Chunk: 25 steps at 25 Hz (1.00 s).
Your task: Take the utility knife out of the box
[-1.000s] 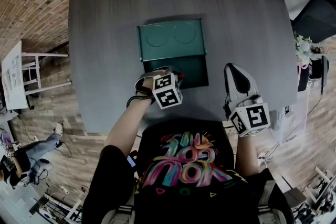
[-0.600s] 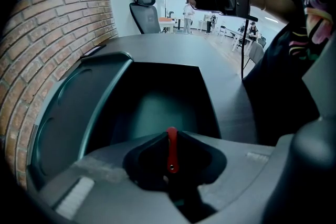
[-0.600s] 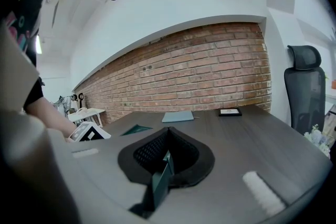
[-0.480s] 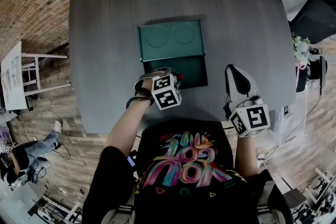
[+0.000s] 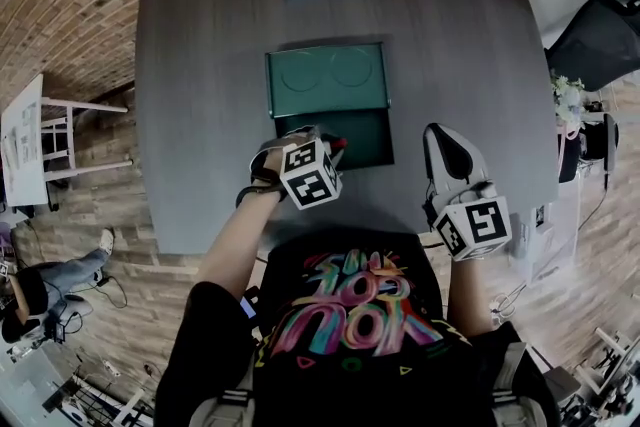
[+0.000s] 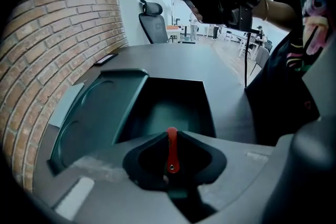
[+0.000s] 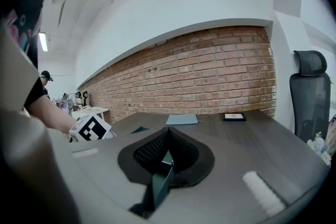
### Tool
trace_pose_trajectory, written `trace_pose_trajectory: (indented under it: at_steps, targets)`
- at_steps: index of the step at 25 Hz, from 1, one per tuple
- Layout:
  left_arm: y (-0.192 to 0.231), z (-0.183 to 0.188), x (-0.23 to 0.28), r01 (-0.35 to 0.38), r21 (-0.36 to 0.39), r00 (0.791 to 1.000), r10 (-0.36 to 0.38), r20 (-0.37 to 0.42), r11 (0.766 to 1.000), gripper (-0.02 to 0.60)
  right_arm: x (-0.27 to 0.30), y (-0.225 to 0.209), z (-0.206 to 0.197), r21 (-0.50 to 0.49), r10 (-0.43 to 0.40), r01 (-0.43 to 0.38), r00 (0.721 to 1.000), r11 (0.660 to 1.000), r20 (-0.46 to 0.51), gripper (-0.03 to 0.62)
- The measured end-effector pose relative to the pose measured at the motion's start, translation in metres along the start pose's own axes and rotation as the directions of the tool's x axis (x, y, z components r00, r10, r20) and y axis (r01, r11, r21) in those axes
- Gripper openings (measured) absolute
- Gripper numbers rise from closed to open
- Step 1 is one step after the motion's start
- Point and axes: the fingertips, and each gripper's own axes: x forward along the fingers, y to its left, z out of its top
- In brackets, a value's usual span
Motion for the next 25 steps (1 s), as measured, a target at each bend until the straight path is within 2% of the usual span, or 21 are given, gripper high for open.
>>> trace_pose_trajectory:
  at_steps: [8,15,20,23,25]
  targets:
    - [0.016,0.018,-0.034,-0.086,-0.060,0.991,0.091,0.095,0.995,0.054,-0.002,0.005,0.009,-0.032,0.019,-0.019,1.000,0.999,0.008,0.000]
    - [0.029,0.032,-0.071,-0.184,-0.103,0.963,0.200,0.179,0.978,0.054,0.002,0.022,0.015,-0.055,0.056,-0.055,0.998,0.997,0.014,0.000]
    - [0.040,0.042,-0.106,-0.268,-0.174,0.920,0.305,0.246,0.948,0.055,0.005,0.032,0.020,-0.068,0.081,-0.080,0.997,0.994,0.019,0.000]
    - [0.049,0.045,-0.129,-0.317,-0.245,0.877,0.382,0.292,0.916,0.055,0.008,0.036,0.022,-0.075,0.093,-0.091,0.995,0.993,0.022,0.000]
    - [0.055,0.045,-0.147,-0.348,-0.303,0.839,0.439,0.320,0.887,0.055,0.011,0.039,0.023,-0.078,0.100,-0.097,0.995,0.992,0.025,0.000]
